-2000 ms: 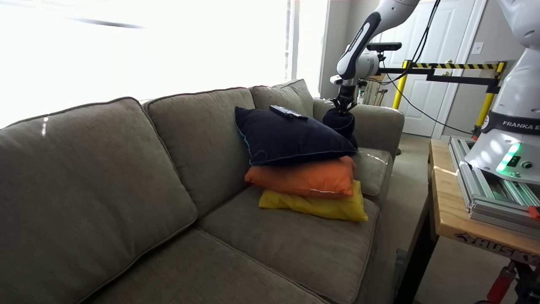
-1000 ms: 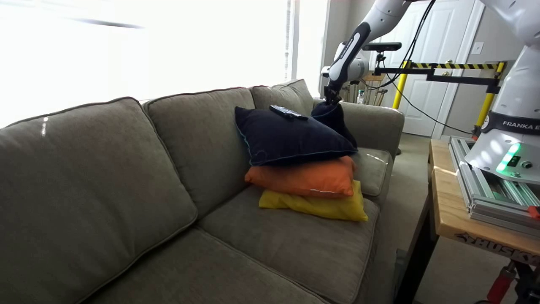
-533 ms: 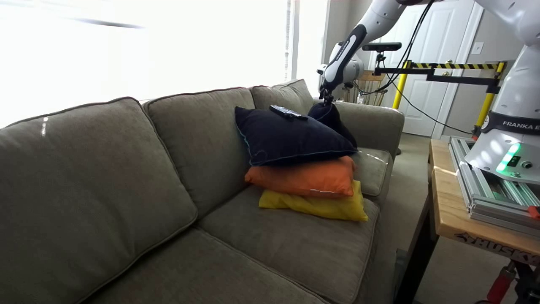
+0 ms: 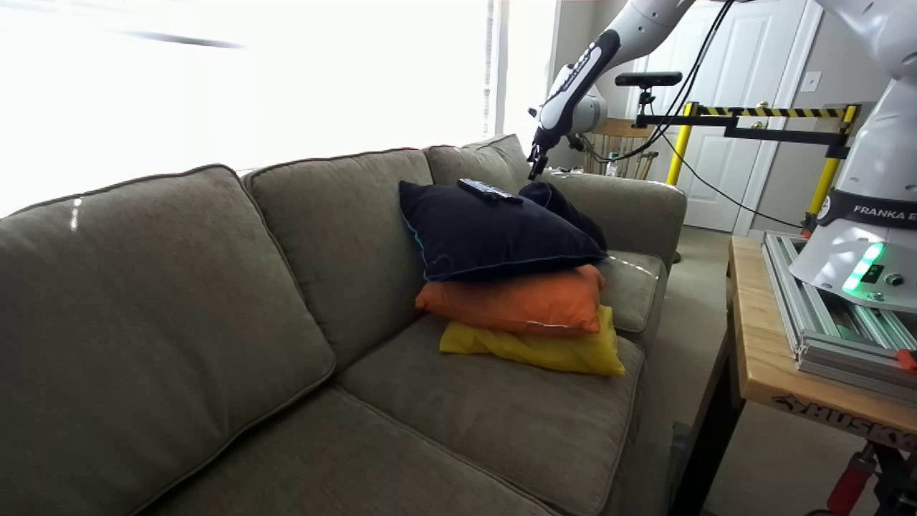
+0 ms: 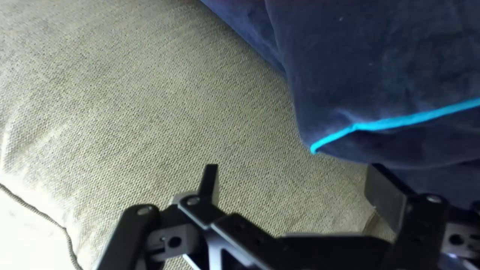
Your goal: Place the topmost pillow on the right side of the sofa.
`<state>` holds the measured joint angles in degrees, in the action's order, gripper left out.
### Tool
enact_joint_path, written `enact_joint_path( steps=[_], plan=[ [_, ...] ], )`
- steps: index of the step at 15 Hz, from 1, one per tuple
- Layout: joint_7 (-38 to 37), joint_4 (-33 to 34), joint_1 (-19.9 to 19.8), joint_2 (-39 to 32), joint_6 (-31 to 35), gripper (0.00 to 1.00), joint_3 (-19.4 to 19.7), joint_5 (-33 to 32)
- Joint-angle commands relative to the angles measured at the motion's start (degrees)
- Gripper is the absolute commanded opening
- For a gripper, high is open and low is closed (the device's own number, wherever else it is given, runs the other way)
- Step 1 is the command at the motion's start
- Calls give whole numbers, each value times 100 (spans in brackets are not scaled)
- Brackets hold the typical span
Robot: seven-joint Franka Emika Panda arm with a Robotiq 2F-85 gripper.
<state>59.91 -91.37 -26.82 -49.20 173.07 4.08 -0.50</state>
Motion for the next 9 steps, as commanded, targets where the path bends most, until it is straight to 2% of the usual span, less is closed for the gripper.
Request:
enact_joint_path(
  steps=[1,6,9],
  plan=[
    [-246,-310,-415,487,-230,100,-639,-79],
    [-93,-747,-936,1130,-813,100,-1533,225],
    [-705,-1206,-708,1747,-1073,100,-1382,472]
  ],
)
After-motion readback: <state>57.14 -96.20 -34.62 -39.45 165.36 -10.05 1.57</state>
